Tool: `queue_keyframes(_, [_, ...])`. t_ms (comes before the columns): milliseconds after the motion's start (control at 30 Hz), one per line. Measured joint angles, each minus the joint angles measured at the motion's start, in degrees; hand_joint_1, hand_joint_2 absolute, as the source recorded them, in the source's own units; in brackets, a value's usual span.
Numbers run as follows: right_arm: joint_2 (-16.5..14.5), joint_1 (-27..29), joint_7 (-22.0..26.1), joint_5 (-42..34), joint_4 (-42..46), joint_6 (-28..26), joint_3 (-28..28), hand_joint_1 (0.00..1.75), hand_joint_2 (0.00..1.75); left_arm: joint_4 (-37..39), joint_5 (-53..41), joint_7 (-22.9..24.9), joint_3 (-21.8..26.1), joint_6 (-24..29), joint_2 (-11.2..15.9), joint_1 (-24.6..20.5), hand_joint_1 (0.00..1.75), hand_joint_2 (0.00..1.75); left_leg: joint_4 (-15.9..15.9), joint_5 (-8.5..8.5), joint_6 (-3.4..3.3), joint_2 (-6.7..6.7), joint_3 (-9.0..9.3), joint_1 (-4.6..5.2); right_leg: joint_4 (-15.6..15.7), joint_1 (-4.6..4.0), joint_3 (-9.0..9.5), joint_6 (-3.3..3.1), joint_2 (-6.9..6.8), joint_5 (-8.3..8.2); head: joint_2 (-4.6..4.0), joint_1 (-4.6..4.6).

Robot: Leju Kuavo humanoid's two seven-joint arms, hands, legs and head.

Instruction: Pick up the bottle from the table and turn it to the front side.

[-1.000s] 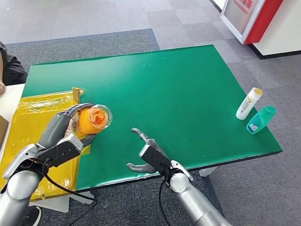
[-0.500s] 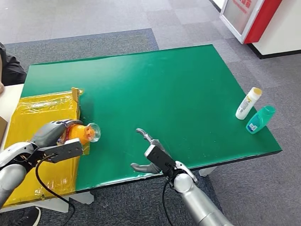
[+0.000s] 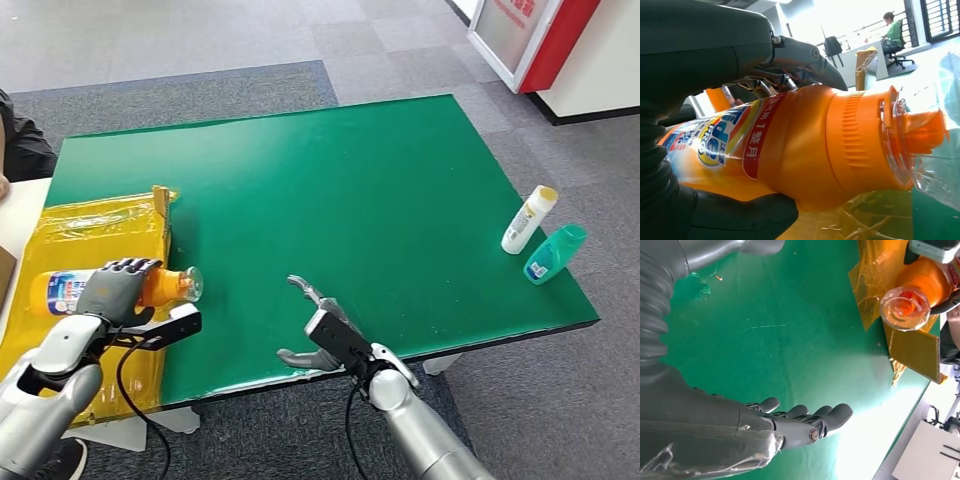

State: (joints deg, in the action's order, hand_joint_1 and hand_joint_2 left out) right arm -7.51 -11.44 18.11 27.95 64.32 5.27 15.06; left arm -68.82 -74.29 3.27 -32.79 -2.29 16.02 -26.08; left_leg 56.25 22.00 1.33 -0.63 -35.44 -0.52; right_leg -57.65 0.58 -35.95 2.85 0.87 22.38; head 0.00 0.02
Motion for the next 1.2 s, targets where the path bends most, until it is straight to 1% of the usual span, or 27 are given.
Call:
queue_keyframes(100, [-0.17,0.02,-0.18,0.32,-0.01,0.22,0.00,0.00,1.75,0.98,-2.00,-0.51,1.71,0.27,-2.53,0.82,1.74,1.75,0.00,0.00,0.00,0.00,0.00,0.00,0.00,0.00,-0.01,0.00,0.00,0.00,0.00,0.00])
queue_keyframes(200, [-0.34,0.13,-0.36,0.66,-0.02,0.41,0.00,0.00,1.75,2.11,-3.03,-1.69,3.66,-0.91,-4.86,1.61,1.74,1.75,0.00,0.00,0.00,0.00,0.00,0.00,0.00,0.00,-0.02,0.00,0.00,0.00,0.00,-0.01])
queue_keyframes(300, [-0.37,0.35,-0.44,0.80,-0.02,0.54,0.00,0.00,1.75,3.38,-3.48,-2.36,5.28,-2.00,-6.47,2.28,1.74,1.75,0.00,0.00,0.00,0.01,0.00,-0.01,0.00,-0.01,-0.02,0.00,0.00,0.00,0.00,-0.01])
queue_keyframes(367, [-0.38,0.46,-0.46,0.89,-0.02,0.66,-0.01,0.00,1.75,4.11,-3.91,-2.63,6.09,-2.58,-7.18,2.48,1.68,1.75,0.00,0.00,0.00,0.00,0.00,-0.01,0.00,-0.01,-0.02,0.00,0.00,0.00,0.00,0.00])
queue_keyframes(467, [-0.38,0.57,-0.49,1.01,-0.03,0.95,-0.02,0.00,1.75,4.92,-4.71,-2.67,7.13,-3.32,-8.00,2.53,1.51,1.75,0.00,0.00,0.00,0.00,0.00,-0.01,0.00,-0.01,-0.01,0.00,0.00,0.00,0.00,0.00])
queue_keyframes(500, [-0.38,0.59,-0.49,1.03,-0.04,1.03,-0.02,0.00,1.75,5.14,-4.96,-2.64,7.45,-3.53,-8.25,2.54,1.40,1.75,0.00,0.00,0.00,0.00,0.00,0.00,0.00,-0.01,0.00,0.00,0.00,0.00,0.00,0.00])
queue_keyframes(533, [-0.38,0.61,-0.49,1.05,-0.05,1.09,-0.02,0.00,1.75,5.35,-5.21,-2.55,7.76,-3.75,-8.47,2.55,1.13,1.75,0.00,0.00,0.00,0.00,0.00,0.00,0.00,-0.01,0.00,0.00,0.00,0.00,0.00,0.00])
queue_keyframes(600, [-0.38,0.65,-0.49,1.07,-0.08,1.16,-0.03,0.00,1.75,5.72,-5.67,-2.22,8.36,-4.11,-8.90,2.61,0.42,1.75,0.00,0.00,0.00,0.00,0.00,0.00,0.00,-0.01,0.00,0.00,0.00,0.00,0.00,0.00])
queue_keyframes(633, [-0.38,0.68,-0.49,1.09,-0.09,1.19,-0.03,0.00,1.75,5.86,-5.86,-1.98,8.66,-4.28,-9.07,2.68,0.13,1.75,0.00,0.00,0.00,0.00,0.00,0.00,0.00,-0.01,0.00,0.00,0.00,0.00,0.00,0.00])
queue_keyframes(667, [-0.38,0.72,-0.49,1.11,-0.09,1.21,-0.04,0.00,1.75,6.01,-6.03,-1.79,8.99,-4.42,-9.28,2.80,0.01,1.75,0.00,0.00,0.00,0.01,0.00,0.00,0.00,-0.01,-0.01,0.00,0.00,0.00,0.00,0.00])
queue_keyframes(933, [-0.38,1.20,-0.79,1.54,-0.08,1.37,-0.83,0.00,1.75,6.50,-6.73,-0.58,12.13,-4.64,-11.04,4.19,0.00,1.75,0.00,0.00,0.00,0.00,0.00,-0.01,0.00,-0.01,-0.01,0.01,0.00,0.00,0.00,0.00])
queue_keyframes(1033, [-0.39,1.89,-1.19,1.89,0.18,1.38,-1.42,0.00,1.75,5.37,-6.03,-0.08,14.30,-4.39,-12.04,5.19,0.00,1.75,0.00,0.00,0.00,0.00,-0.01,0.00,0.00,-0.01,0.00,0.01,0.00,0.00,0.00,0.00])
queue_keyframes(1100, [-0.40,2.52,-1.40,2.01,0.67,1.41,-1.87,0.00,1.75,3.58,-2.95,-0.45,16.71,-4.54,-12.96,6.21,0.00,1.75,0.00,0.01,-0.01,0.00,-0.01,0.00,0.00,0.00,0.00,0.01,0.00,0.00,0.00,-0.01])
queue_keyframes(1167, [-0.39,3.14,-1.48,1.99,1.27,1.52,-2.35,0.00,1.75,1.34,3.68,-2.33,19.93,-5.27,-14.07,7.37,0.00,1.75,0.00,0.01,-0.01,0.00,-0.02,0.00,0.00,0.00,0.00,0.01,0.00,0.00,0.00,0.01])
queue_keyframes(1200, [-0.39,3.29,-1.48,1.98,1.42,1.55,-2.48,0.00,1.75,0.75,5.55,-2.90,20.80,-5.48,-14.35,7.68,0.00,1.75,0.00,0.01,-0.01,0.00,-0.02,0.00,0.00,0.00,0.00,0.01,0.00,0.00,0.00,0.00])
